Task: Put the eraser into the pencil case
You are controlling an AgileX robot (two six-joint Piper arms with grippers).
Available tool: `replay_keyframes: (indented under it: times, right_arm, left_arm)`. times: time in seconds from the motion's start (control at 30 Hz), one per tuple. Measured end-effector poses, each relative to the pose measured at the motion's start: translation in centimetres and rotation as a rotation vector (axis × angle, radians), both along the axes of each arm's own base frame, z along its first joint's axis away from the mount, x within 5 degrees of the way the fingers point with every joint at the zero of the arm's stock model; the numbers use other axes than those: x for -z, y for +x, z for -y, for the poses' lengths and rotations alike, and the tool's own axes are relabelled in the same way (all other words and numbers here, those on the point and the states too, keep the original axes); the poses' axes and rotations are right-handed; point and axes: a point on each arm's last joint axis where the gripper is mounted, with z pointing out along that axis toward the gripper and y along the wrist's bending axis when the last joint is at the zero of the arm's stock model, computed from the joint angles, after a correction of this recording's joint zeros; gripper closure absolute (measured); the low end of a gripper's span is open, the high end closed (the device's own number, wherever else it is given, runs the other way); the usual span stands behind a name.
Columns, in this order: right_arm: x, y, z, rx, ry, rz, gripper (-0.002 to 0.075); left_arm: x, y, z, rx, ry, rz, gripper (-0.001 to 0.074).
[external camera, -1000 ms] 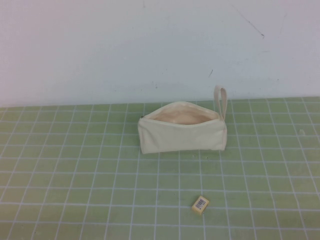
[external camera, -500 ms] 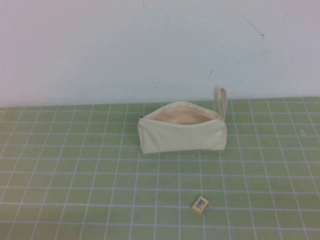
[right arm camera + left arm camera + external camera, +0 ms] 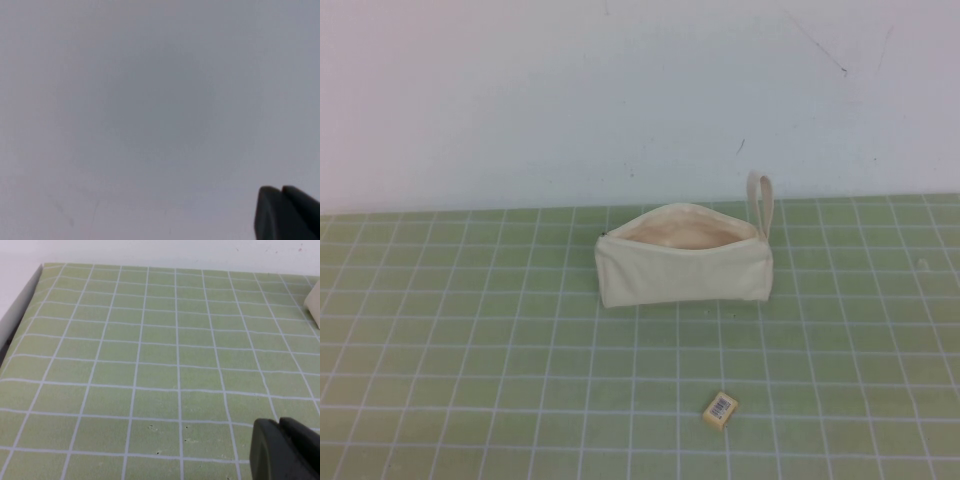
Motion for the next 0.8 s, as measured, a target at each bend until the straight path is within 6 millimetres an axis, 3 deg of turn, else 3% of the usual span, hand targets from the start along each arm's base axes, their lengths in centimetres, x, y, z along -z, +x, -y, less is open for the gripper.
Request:
replay_keyframes:
  times: [0.1, 0.17, 0.33, 0.6, 0.8]
  right_arm:
    - [-2.5, 1.1, -0.1, -0.006, -0.037, -0.237, 0.0727]
    - [-3.4, 2.8, -0.1, -0.008, -0.096, -0.432, 0.0727]
    - [-3.3, 7.1, -0.4, -0.095, -0.192, -0.824, 0.0727]
    - [1.8, 16.0, -2.0, -0.413, -0.188, -1.187, 0.0727]
    - [7.2, 21.7, -5.9, -0.626, -0.264, -1.309, 0.0727]
  left_arm:
    - [0.0, 0.0, 0.0, 0.0, 0.0, 0.0, 0.0736]
    - [0.0, 0.0, 0.0, 0.0, 0.0, 0.0, 0.0736]
    - [0.0, 0.0, 0.0, 0.0, 0.0, 0.0, 0.0736]
    - [0.0, 0.0, 0.0, 0.0, 0.0, 0.0, 0.0736]
    - [0.0, 0.0, 0.0, 0.0, 0.0, 0.0, 0.0736]
